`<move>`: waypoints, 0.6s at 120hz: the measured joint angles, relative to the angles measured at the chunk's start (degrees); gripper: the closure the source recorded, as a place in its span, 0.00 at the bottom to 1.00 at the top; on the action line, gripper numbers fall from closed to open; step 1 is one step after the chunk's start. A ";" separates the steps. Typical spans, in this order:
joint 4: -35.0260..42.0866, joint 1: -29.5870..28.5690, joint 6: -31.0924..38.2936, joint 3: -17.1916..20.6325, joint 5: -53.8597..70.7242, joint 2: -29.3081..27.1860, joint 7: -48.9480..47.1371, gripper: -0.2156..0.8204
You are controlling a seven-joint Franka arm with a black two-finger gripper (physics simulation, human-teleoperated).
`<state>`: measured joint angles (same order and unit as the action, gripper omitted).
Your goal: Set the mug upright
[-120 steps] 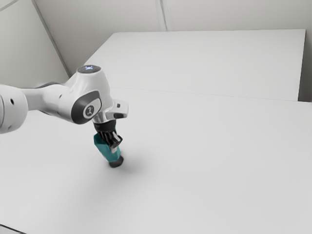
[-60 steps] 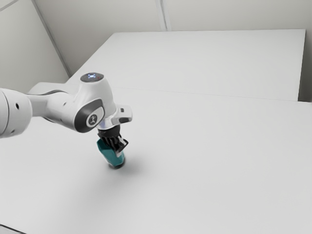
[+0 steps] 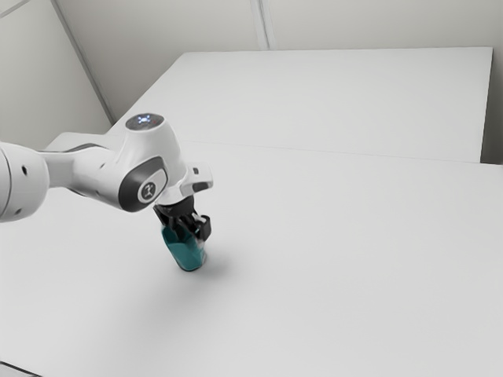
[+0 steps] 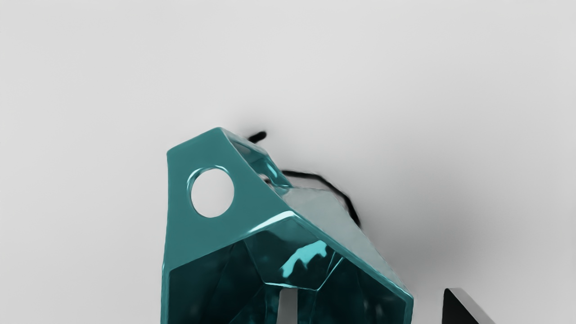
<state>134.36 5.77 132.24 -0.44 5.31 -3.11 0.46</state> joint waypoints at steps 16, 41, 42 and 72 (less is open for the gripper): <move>-0.60 0.51 -0.25 0.30 -0.60 -1.02 -0.64 0.39; -5.19 0.34 -4.62 0.49 -2.39 -1.49 -1.36 0.29; -5.39 0.35 -4.87 0.50 -2.42 -1.50 -1.39 0.29; -12.79 -0.56 -13.33 0.03 -4.19 -1.43 -1.96 0.25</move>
<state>121.57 5.21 118.90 -0.41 1.13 -4.53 -1.50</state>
